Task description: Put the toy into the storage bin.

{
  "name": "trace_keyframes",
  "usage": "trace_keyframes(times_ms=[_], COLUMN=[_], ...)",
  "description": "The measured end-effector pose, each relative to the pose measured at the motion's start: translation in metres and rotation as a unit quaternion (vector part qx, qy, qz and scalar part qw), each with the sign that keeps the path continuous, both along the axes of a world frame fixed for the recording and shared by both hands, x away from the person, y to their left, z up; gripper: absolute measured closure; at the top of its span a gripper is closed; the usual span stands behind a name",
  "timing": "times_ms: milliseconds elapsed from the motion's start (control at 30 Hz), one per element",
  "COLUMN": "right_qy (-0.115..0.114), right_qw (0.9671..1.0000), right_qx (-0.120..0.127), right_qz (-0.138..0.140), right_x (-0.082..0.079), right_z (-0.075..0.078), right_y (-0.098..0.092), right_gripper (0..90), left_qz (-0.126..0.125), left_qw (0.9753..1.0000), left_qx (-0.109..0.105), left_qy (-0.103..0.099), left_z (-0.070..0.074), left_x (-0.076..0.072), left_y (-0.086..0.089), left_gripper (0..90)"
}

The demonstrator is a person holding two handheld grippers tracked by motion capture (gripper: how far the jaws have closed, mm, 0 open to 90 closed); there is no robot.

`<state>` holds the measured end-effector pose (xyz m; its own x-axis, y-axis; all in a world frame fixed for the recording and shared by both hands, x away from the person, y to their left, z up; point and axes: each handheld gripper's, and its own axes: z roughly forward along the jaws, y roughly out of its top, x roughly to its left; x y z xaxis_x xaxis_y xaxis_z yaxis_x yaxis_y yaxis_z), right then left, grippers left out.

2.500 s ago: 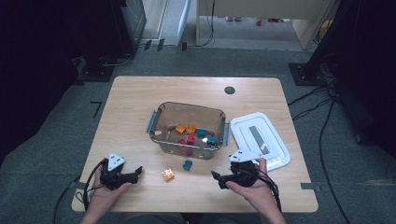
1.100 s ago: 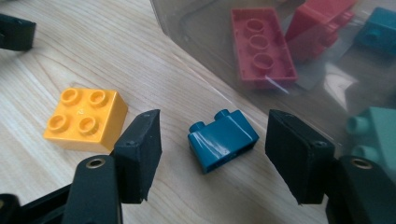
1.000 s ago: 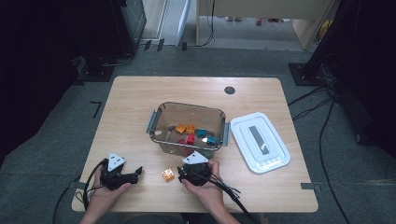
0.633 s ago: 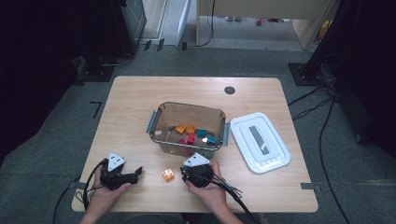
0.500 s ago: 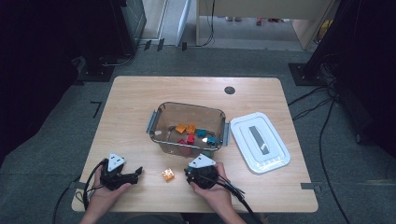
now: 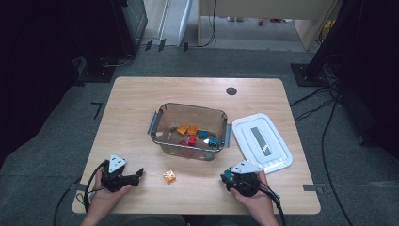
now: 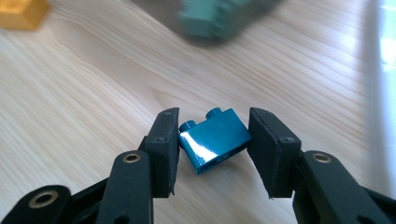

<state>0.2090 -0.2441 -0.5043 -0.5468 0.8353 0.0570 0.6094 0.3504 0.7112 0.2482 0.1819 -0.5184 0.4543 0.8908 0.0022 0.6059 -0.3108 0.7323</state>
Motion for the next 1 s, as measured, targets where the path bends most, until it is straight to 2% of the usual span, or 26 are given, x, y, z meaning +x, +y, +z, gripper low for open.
trace_keyframes(times_ms=[67,200,333,400,467,633,733,867,1000], right_qy=[-0.001,0.005,0.002,-0.002,-0.004,-0.006,0.011,0.013,0.012], right_qw=[1.0000,0.9999,1.0000,0.9998,0.9998,0.9999,0.9990,0.9984,0.9980], right_qx=[-0.004,0.005,0.005,-0.004,-0.010,-0.009,-0.002,-0.006,-0.005], right_qz=[-0.009,-0.012,0.006,0.020,0.019,-0.013,-0.043,-0.054,-0.063], right_x=[-0.001,0.002,0.004,0.004,0.003,-0.005,-0.008,-0.012,-0.010], right_z=[0.000,-0.001,-0.005,-0.006,-0.006,-0.004,-0.006,-0.006,-0.007], right_y=[-0.012,-0.025,-0.025,-0.021,-0.018,-0.016,-0.013,-0.005,-0.005], right_gripper=[55.5,55.4,53.0,49.0,43.3,43.1,43.3,40.9,50.3], left_qz=[0.000,0.000,0.000,0.000,0.000,0.000,0.000,-0.001,-0.001], left_qw=[1.0000,1.0000,1.0000,1.0000,1.0000,1.0000,1.0000,1.0000,1.0000], left_qx=[0.000,0.000,0.000,0.000,0.000,0.000,0.000,0.000,0.000], left_qy=[0.000,0.000,0.000,0.000,0.000,0.000,0.000,0.000,0.000], left_z=[0.000,0.000,0.000,0.000,0.000,0.000,0.000,0.000,0.000], left_x=[0.000,0.000,0.000,0.000,0.000,0.000,0.000,0.000,0.000], left_y=[0.000,0.000,0.000,0.000,0.000,0.000,0.000,0.000,0.000], left_gripper=[15.3,15.3,15.3,15.3,15.3,15.3,15.3,15.3,15.3])
